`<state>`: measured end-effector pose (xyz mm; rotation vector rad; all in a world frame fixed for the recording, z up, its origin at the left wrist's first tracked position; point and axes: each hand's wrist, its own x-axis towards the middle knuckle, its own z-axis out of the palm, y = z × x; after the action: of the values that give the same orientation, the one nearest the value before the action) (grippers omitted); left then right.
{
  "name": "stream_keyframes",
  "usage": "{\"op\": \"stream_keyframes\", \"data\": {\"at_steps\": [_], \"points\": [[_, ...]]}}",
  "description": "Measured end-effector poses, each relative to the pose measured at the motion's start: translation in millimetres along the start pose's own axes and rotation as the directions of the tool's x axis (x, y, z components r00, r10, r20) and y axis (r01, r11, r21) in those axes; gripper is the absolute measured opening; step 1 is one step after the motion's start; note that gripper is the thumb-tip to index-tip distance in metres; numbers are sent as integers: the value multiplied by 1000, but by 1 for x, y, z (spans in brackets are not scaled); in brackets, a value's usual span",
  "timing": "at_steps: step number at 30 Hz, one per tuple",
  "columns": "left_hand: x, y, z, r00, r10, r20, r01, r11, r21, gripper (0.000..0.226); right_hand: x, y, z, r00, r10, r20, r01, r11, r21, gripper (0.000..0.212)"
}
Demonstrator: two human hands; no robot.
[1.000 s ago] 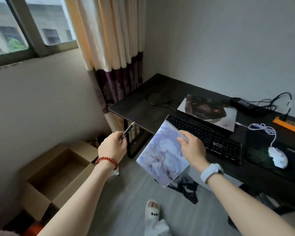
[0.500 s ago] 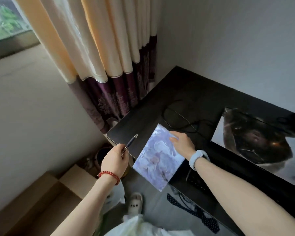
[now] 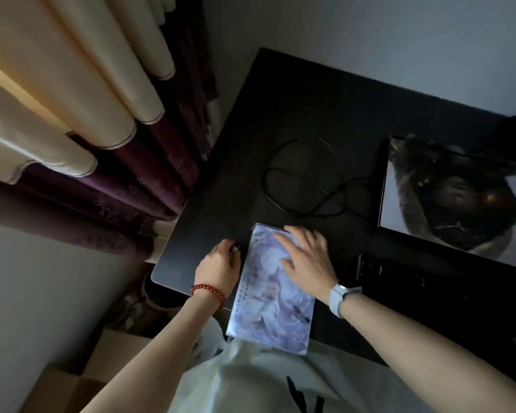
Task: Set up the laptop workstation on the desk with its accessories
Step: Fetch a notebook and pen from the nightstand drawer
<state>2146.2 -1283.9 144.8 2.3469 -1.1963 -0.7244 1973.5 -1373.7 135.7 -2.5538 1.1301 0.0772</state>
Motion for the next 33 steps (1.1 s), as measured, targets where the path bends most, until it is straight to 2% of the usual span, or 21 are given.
{"op": "stream_keyframes", "data": {"at_steps": [2,4,7,14,22,24,26,28,29,30,33], "points": [[1,2,4,1000,1,15,0,1000,-20,19,-21,-2,6,978,-106,178,115,993,-36,64],[0,3,7,1000,8,15,-8,999,-34,18,-41,-3,18,937,-120,328,154,985,-81,77],[2,7,8,999,33,-1,-33,998,-50,19,-51,-1,29,919,-70,387,128,984,-127,87],[13,14,10,997,75,-28,-78,990,-114,30,1,6,21,937,-8,348,34,997,-69,87],[21,12,17,996,-11,-83,-3,986,-167,32,60,20,11,950,-38,308,52,998,-36,85],[23,13,17,994,-29,-107,8,981,-192,29,70,20,2,954,-33,299,32,999,10,73],[22,16,17,992,-65,-113,33,963,-266,22,71,19,-8,982,4,189,-38,983,179,48],[19,20,17,990,-83,-110,41,940,-338,15,62,19,-13,991,126,-48,-94,897,431,30],[19,24,18,991,-75,-111,31,934,-355,14,54,19,-17,973,204,-111,-115,839,531,24],[18,27,20,992,-64,-105,21,930,-367,15,46,18,-22,960,267,-81,-160,764,625,22],[17,40,30,998,-18,-54,-5,920,-391,20,34,14,-28,929,338,154,-313,489,814,22]]}}
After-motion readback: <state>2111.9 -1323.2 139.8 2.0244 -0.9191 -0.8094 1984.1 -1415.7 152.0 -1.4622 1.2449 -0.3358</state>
